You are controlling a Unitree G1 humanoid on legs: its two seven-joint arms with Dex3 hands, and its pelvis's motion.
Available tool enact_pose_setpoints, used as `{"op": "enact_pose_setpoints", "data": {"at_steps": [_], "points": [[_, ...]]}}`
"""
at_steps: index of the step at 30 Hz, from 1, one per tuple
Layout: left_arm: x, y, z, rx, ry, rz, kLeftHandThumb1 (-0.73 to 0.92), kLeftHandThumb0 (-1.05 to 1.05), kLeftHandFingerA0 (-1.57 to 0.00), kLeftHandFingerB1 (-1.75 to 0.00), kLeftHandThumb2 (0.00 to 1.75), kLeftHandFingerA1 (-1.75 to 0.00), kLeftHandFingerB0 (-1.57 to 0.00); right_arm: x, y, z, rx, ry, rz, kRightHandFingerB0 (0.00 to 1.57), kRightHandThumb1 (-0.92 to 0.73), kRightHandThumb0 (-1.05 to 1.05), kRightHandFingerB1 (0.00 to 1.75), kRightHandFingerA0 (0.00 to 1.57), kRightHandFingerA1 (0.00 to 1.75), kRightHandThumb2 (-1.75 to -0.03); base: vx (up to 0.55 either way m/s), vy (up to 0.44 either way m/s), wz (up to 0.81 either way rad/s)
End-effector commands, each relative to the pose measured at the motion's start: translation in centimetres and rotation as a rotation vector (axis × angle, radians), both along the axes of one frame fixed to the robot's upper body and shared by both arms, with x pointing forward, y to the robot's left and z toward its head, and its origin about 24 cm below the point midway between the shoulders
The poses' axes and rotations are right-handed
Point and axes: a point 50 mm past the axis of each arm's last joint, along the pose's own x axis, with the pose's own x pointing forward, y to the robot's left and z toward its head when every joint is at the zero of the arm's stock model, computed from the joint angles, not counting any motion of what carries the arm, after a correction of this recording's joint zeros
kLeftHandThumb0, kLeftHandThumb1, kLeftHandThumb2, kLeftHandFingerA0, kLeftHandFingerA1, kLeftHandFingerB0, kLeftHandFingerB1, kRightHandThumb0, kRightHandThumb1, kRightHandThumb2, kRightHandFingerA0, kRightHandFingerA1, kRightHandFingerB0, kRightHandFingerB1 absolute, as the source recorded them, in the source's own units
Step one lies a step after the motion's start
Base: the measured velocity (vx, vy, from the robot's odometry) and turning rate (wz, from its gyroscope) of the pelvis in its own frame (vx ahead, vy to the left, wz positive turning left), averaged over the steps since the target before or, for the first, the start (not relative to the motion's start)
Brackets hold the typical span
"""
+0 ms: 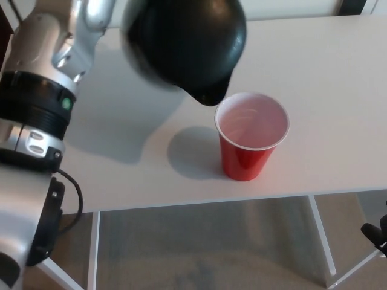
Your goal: The robot walk towards a table in front and uses its left hand to pick up the pot from the base and pour water to the cup on the right hand side
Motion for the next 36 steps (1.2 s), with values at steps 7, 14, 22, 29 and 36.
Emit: {"op": "enact_pose_setpoints", "data": {"at_steps": [7,14,22,29,36], "points": [[-1.1,13.6,-5.1,-1.393,0.411,-0.014,0.59,-0.06,-0.94,-1.36,0.85,-1.65,-0.79,-1.0,-0.8,-0.5,-0.021,0.027,-0.036,0.49,-0.46,-0.28,0.59,0.50,0.79,-0.66,0.00,0.000,0.00],[-1.8,13.3,-7.9,-1.446,0.460,0.003,0.69,-0.10,-0.77,-1.39,0.77,-1.73,-0.73,-1.2,-0.5,-0.6,-0.023,0.032,-0.020,0.48,-0.48,-0.29,0.57,0.50,0.76,-0.64,0.00,0.000,0.00],[-2.4,12.4,-11.2,-1.495,0.536,0.010,0.52,-0.16,-1.11,-1.19,1.01,-1.38,-0.83,-0.5,-0.5,-0.1,-0.040,0.024,-0.018,0.50,-0.48,-0.31,0.56,0.52,0.77,-0.62,0.00,0.000,0.00],[-2.7,11.0,-13.7,-1.506,0.607,0.043,0.62,-0.11,-0.74,-1.44,0.87,-1.75,-0.68,-0.2,-0.5,0.2,-0.040,0.003,-0.006,0.49,-0.49,-0.31,0.58,0.48,0.76,-0.64,0.00,0.000,0.00],[-2.8,9.7,-14.4,-1.501,0.644,0.049,0.65,-0.13,-0.73,-1.40,0.83,-1.75,-0.66,0.3,-0.6,0.5,-0.053,-0.002,-0.003,0.49,-0.46,-0.32,0.57,0.53,0.79,-0.63,0.00,0.000,0.00]]}}
